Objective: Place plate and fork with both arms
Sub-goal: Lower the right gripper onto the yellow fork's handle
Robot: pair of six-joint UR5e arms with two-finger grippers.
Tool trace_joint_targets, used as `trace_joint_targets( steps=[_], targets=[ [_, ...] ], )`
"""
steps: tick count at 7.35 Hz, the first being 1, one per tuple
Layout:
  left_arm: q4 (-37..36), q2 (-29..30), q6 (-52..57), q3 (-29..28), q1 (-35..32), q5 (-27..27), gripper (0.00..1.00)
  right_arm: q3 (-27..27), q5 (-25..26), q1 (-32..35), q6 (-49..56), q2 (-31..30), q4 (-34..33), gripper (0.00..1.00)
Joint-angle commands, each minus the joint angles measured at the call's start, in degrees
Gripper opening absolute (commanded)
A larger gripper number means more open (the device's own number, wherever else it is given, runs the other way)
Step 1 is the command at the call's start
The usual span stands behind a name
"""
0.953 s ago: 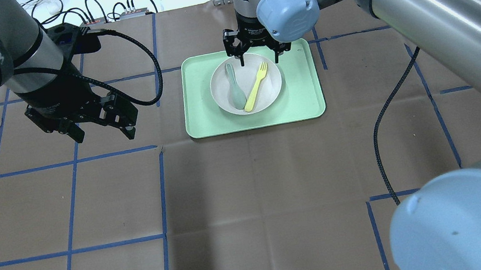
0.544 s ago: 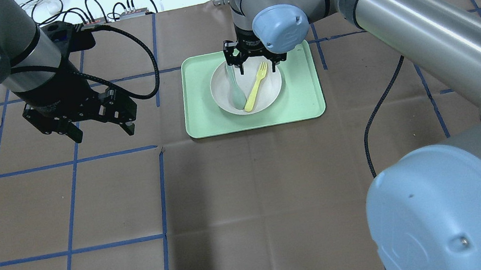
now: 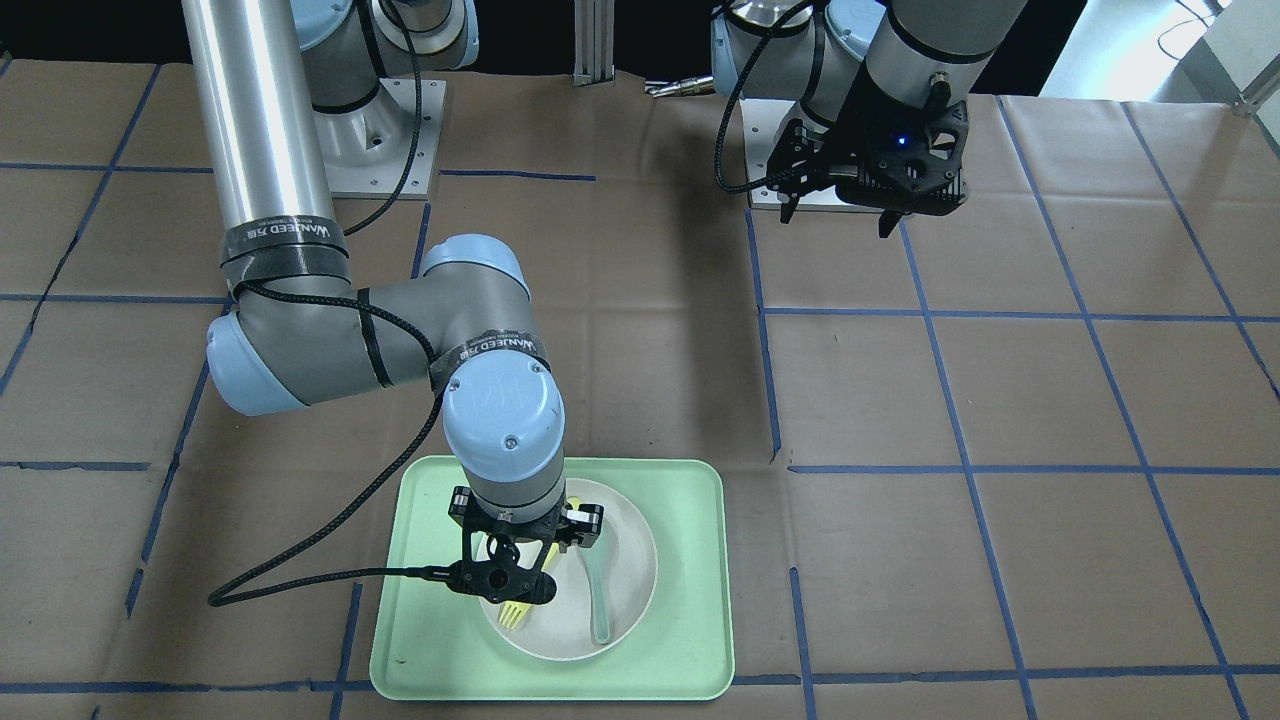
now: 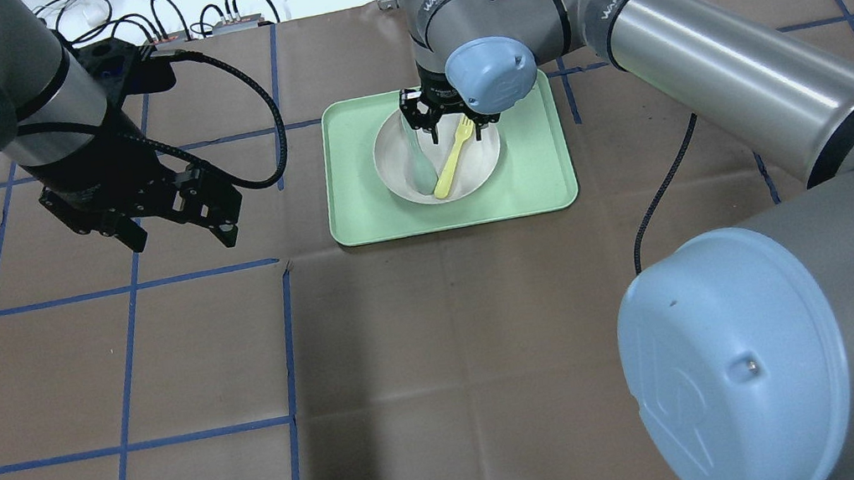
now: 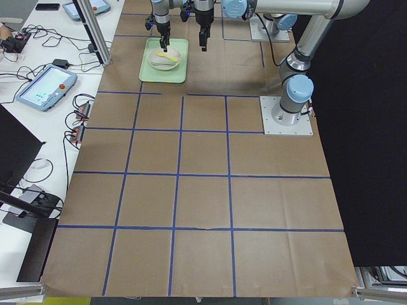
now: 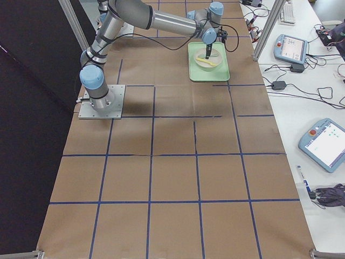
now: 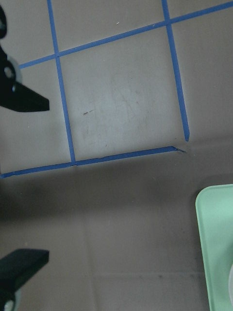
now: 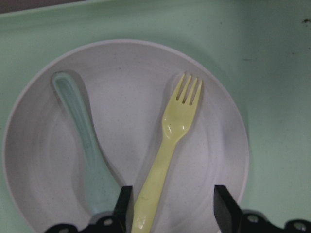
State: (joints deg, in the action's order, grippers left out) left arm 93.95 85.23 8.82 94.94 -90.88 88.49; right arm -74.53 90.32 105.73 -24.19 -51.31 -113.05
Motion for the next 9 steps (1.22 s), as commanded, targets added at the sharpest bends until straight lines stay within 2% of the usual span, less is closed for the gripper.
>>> trace_joint_targets(
  steps=[1,3,9],
  targets=[
    [0.01,-0.42,-1.94,0.07,0.01,0.02,1.00,-0.09,-0.32,0.00,0.11,0.07,0.02,0.59],
    [0.01,-0.51,-3.28,0.15,0.01,0.02,1.00,-0.17,-0.32,0.26,-0.07,0.16,0.02,0.53],
    [-0.08,-0.59,-3.54,0.24,-0.08,0.55,1.00,0.09,-0.59,0.26,-0.15,2.70,-0.15,0.53]
  ],
)
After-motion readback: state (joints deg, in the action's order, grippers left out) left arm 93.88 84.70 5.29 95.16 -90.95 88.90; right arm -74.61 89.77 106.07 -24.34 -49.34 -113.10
